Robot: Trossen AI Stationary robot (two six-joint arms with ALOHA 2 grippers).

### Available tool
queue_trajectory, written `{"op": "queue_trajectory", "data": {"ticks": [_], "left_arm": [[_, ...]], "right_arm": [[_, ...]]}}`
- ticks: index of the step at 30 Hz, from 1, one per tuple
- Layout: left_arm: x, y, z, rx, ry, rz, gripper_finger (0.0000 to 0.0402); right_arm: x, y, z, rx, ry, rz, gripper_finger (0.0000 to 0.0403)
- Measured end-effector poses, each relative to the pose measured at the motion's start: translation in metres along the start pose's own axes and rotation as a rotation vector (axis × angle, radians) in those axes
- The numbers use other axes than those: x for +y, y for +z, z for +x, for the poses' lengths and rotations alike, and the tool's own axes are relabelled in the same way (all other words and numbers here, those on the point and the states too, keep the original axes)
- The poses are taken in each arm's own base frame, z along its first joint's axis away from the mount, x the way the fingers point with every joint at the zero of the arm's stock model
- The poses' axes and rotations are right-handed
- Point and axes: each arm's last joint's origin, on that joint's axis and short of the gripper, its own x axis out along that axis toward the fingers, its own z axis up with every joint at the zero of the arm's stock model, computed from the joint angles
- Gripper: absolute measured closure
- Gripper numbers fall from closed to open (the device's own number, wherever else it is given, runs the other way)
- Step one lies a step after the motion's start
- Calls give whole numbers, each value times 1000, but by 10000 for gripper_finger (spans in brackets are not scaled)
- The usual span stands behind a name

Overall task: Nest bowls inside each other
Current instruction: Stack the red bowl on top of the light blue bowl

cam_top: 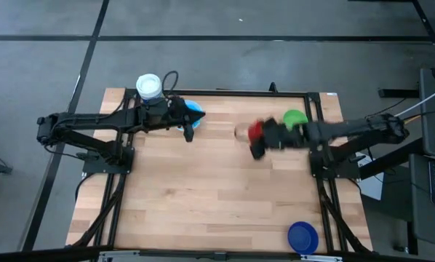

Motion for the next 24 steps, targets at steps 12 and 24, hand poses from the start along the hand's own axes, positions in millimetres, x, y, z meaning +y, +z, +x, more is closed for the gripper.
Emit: {"op": "queue_trajectory", "data": {"ticks": [12, 24], "left_arm": [[2, 91, -4, -198, 916, 256, 399], [1, 137, 41, -142, 965, 459, 399]], "right_arm": [[-4, 142, -11, -838, -563, 41, 401], [49, 208, 45, -895, -636, -148, 401]]}}
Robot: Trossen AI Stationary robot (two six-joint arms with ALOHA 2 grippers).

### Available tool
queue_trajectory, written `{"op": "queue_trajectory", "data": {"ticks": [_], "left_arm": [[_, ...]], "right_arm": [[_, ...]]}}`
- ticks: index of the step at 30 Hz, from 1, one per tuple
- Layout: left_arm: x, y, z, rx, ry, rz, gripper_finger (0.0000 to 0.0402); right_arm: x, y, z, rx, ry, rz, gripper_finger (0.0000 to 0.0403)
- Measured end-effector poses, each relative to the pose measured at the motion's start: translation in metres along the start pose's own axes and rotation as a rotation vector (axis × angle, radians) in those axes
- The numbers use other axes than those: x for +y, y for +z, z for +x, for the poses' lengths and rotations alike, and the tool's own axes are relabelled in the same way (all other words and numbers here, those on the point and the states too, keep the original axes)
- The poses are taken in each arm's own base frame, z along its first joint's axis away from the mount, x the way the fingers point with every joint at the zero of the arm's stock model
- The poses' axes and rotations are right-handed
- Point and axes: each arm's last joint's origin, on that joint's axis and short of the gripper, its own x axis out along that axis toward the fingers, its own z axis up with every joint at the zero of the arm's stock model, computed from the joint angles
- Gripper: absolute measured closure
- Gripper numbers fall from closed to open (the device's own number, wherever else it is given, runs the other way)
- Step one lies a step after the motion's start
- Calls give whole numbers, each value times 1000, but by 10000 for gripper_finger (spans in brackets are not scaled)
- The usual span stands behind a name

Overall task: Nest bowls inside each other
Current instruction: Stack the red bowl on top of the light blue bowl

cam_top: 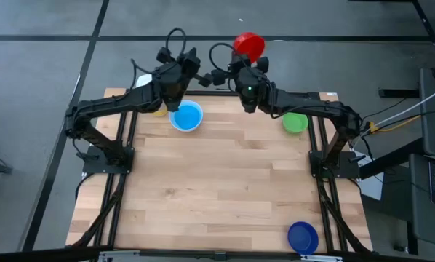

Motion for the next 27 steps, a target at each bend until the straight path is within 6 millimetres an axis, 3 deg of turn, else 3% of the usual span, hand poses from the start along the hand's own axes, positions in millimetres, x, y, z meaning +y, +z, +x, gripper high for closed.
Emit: {"op": "queue_trajectory", "data": {"ticks": [3, 5, 11, 15, 19, 23, 27], "left_arm": [[13, 4, -3, -12, 14, 2, 399], [23, 6, -3, -16, 29, 27, 399], [58, 11, -4, -78, -11, 109, 400], [69, 1, -3, -97, -193, 249, 400], [79, -16, -9, -36, -412, 295, 400], [90, -24, -16, -25, -590, 277, 400], [100, -27, -21, -17, -848, 181, 400]], "right_arm": [[-2, 0, 3, 12, 37, -25, 401], [-2, -11, 2, 70, 45, -110, 401], [11, -29, -17, 180, 256, -264, 401], [23, -40, -32, 199, 478, -500, 401], [27, -54, -47, 304, 829, -604, 401], [31, -59, -59, 375, 1124, -574, 401], [27, -51, -65, 416, 1345, -437, 401]]}}
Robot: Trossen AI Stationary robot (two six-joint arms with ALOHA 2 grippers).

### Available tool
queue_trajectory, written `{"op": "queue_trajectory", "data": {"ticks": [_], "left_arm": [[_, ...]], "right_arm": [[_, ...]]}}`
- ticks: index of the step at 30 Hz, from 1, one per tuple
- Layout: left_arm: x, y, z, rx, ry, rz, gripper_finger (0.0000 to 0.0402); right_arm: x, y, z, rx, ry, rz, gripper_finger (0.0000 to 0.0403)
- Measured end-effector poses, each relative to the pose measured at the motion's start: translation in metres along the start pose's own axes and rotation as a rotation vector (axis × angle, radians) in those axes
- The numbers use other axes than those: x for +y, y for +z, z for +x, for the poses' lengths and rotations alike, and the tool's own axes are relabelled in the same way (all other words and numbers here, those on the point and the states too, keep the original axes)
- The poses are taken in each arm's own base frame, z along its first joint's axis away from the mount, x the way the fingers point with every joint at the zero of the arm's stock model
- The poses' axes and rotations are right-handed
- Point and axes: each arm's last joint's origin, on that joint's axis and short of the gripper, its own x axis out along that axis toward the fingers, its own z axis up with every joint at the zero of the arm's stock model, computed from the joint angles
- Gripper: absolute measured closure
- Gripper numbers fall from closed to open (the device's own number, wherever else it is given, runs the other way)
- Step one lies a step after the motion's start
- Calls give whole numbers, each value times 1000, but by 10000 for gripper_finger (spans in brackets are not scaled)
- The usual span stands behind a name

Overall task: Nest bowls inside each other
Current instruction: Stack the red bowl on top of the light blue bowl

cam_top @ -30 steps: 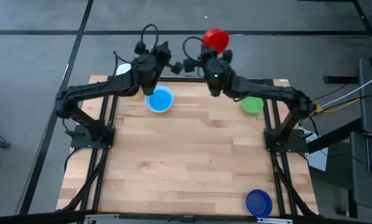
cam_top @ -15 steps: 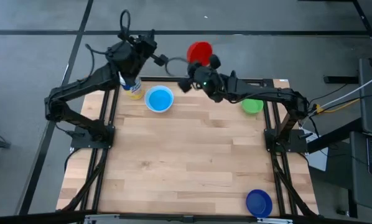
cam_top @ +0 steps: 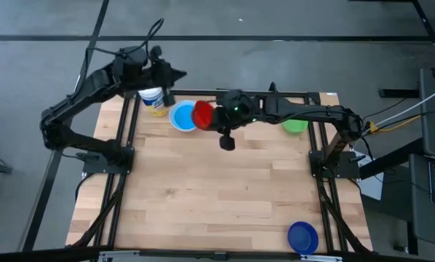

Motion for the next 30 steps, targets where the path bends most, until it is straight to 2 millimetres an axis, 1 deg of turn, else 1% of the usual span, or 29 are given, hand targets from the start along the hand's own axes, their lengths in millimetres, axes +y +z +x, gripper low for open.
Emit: {"op": "queue_trajectory", "data": {"ticks": [2, 5, 8, 10, 14, 17, 24, 26, 30], "left_arm": [[2, -1, -5, -15, -160, -62, 400], [3, 1, -7, -89, -390, -140, 400], [0, 2, -6, -152, -604, -225, 400], [-2, 2, -4, -157, -690, -261, 400], [-7, -2, 1, -131, -833, -317, 400], [-10, -4, 2, -135, -959, -348, 400], [-14, -3, 11, -188, -1277, -444, 399], [-15, -2, 16, -200, -1362, -474, 399], [-21, -1, 24, -200, -1443, -484, 399]], "right_arm": [[1, 5, -8, -57, 129, 48, 401], [4, 11, -15, -112, 290, 88, 401], [9, 21, -24, -151, 373, 89, 401], [11, 25, -28, -168, 404, 80, 401], [13, 23, -27, -150, 459, 92, 401], [18, 25, -28, -153, 510, 84, 401], [36, 29, -31, -160, 749, 117, 401], [42, 34, -33, -191, 825, 119, 401], [49, 52, -39, -320, 932, 100, 401]]}}
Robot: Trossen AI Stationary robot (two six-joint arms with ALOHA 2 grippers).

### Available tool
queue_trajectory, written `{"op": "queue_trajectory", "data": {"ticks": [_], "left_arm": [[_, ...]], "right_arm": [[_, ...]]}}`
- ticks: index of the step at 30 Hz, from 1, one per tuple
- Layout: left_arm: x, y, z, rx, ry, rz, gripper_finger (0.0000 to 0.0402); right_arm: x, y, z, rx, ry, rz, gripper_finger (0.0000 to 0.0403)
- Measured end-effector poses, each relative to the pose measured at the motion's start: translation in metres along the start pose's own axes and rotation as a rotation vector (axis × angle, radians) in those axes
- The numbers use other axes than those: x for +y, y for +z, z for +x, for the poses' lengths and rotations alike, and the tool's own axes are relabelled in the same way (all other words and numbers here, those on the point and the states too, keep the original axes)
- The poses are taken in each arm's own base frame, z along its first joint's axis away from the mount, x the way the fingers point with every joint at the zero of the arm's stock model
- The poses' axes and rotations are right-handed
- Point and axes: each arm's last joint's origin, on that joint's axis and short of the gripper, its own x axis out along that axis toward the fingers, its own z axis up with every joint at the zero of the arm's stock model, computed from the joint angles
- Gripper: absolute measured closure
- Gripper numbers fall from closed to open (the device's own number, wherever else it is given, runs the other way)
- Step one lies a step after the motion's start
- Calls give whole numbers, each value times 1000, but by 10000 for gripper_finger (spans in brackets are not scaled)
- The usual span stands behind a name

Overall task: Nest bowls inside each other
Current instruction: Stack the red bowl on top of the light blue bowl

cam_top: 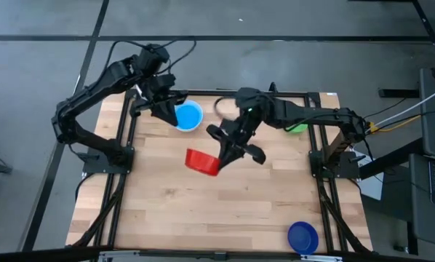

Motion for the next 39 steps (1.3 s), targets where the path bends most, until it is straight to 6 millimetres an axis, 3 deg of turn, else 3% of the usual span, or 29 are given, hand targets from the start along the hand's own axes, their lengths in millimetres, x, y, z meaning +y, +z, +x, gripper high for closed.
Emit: {"op": "queue_trajectory", "data": {"ticks": [6, 14, 30, 39], "left_arm": [[5, 3, 16, 11, -175, 15, 398], [11, 18, 29, 31, -232, -2, 390], [17, 23, 30, 17, -141, -71, 251], [5, 37, 49, 42, -236, -37, 238]], "right_arm": [[10, 26, -8, -146, 82, -104, 401], [10, 28, -11, -159, 85, -96, 401], [11, 31, -11, -180, 84, -131, 401], [8, 32, -15, -192, 55, -137, 401]]}}
